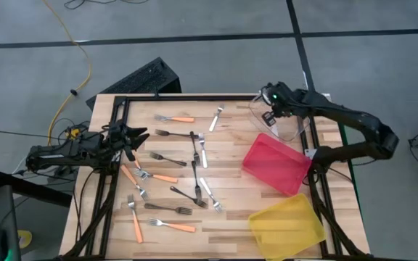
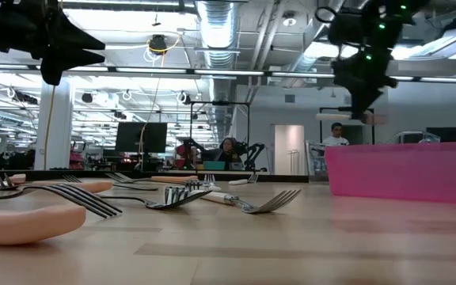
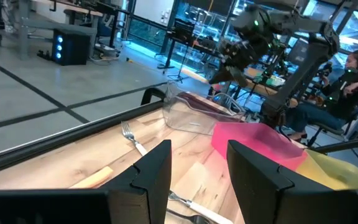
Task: Sort silverware by color (type)
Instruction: Put the white fork into the transparent bin
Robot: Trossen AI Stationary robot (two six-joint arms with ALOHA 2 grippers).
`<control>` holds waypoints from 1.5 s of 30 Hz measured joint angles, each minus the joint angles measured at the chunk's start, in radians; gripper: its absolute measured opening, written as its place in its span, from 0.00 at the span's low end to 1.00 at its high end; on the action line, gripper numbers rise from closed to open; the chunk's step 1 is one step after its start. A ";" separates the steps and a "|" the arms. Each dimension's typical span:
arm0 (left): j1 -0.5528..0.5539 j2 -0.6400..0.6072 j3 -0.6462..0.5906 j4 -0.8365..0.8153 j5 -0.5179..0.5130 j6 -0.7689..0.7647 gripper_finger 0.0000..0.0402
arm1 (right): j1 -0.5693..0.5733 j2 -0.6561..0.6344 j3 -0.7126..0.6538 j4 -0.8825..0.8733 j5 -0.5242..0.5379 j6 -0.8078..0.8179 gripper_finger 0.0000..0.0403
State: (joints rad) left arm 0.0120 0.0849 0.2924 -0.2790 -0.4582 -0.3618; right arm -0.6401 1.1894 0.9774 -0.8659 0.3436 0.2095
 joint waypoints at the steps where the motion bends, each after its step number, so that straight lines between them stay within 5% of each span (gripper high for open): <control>1: 0.000 0.000 0.000 0.000 -0.001 0.000 0.35 | -0.002 -0.016 -0.025 -0.001 0.000 0.008 0.05; 11: 0.000 0.000 0.000 0.000 -0.001 0.000 0.35 | -0.019 -0.040 -0.218 0.104 -0.018 0.052 0.05; 22: 0.000 0.000 0.000 0.000 -0.002 0.000 0.35 | -0.128 0.068 -0.224 0.167 -0.139 0.018 0.05; 45: 0.001 0.000 0.000 0.000 -0.002 -0.001 0.35 | -0.175 0.255 -0.223 0.190 -0.167 -0.008 0.08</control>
State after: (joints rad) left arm 0.0128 0.0852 0.2920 -0.2790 -0.4603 -0.3626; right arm -0.8146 1.4448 0.7547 -0.6758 0.1768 0.2020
